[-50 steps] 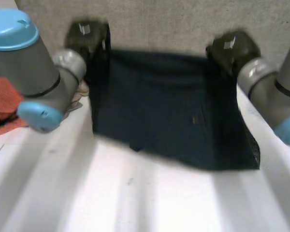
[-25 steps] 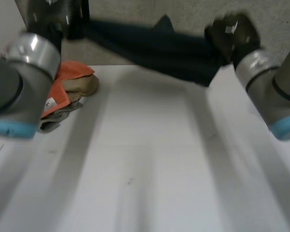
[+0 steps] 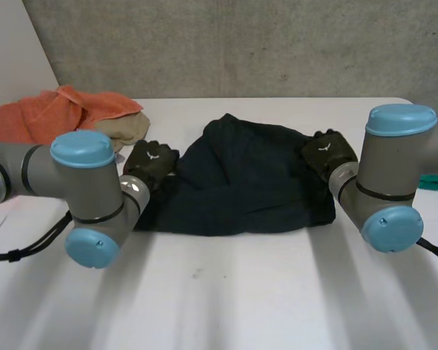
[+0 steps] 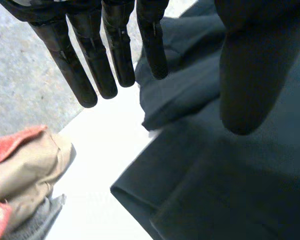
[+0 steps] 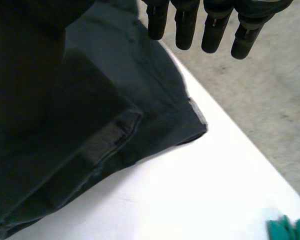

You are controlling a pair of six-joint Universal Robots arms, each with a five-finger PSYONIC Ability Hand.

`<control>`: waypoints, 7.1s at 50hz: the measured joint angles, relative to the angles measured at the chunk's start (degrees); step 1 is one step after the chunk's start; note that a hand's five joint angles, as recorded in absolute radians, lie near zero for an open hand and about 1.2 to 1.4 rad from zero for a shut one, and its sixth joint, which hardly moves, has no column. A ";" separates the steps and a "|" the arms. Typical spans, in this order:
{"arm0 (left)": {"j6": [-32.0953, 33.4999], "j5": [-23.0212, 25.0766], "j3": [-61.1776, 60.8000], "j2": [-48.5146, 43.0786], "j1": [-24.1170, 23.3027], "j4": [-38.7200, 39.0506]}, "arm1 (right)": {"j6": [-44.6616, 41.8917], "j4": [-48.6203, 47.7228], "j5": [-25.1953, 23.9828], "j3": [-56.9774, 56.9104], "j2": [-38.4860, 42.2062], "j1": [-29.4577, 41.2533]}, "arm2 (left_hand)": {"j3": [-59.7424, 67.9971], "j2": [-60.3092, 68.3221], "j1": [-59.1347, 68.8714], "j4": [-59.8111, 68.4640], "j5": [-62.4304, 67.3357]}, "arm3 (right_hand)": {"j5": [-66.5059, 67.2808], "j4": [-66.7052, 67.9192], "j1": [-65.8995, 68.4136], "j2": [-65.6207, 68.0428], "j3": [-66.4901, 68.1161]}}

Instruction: Fold the laundry.

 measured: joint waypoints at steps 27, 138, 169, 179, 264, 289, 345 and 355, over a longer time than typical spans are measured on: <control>0.38 3.94 -18.53 13.25 3.34 -3.08 | -1.51 0.68 -7.28 21.93 -17.12 -0.09 | 4.30 4.28 5.78 4.93 5.09 | 15.40 14.62 14.26 14.51 14.67; 3.44 -8.70 -9.05 13.80 -4.62 -14.82 | -14.40 7.60 -2.70 4.66 -5.71 0.61 | 35.78 36.05 33.46 36.67 34.89 | 55.29 55.78 50.63 55.25 55.69; 12.98 0.51 -14.32 23.30 -7.24 -14.69 | -27.61 12.04 -2.66 33.55 -24.21 -0.27 | -6.56 -6.57 -6.35 -6.78 -6.72 | 55.30 55.78 50.63 55.25 55.69; 13.97 23.61 7.83 4.10 -1.62 -10.74 | -25.57 9.65 -2.80 33.51 -23.66 -0.14 | -0.55 -0.56 1.22 0.22 0.33 | 55.30 55.78 50.63 55.25 55.69; 5.20 -12.79 4.15 6.54 -1.30 -26.83 | -17.71 1.50 -2.68 33.44 -20.96 1.17 | 1.40 1.20 -0.10 2.04 2.42 | 55.30 55.78 51.15 55.25 55.91; -1.39 -3.13 -28.92 26.80 -8.14 -23.55 | -9.75 -1.97 -2.59 32.08 -21.32 0.79 | 4.93 4.84 8.57 5.36 5.47 | 55.31 55.78 51.15 55.25 55.91; 19.16 -0.33 15.35 -8.31 -4.73 11.62 | -16.34 -17.96 5.30 -2.07 3.42 0.80 | -20.50 -20.65 -20.66 -20.62 -19.24 | -0.20 -0.62 0.10 -0.03 -0.58; 11.95 -2.62 -2.14 8.01 -5.52 11.51 | -1.59 2.58 -3.10 12.89 -13.22 -1.97 | -20.50 -20.65 -20.66 -20.62 -19.24 | 5.55 4.99 5.01 5.52 5.42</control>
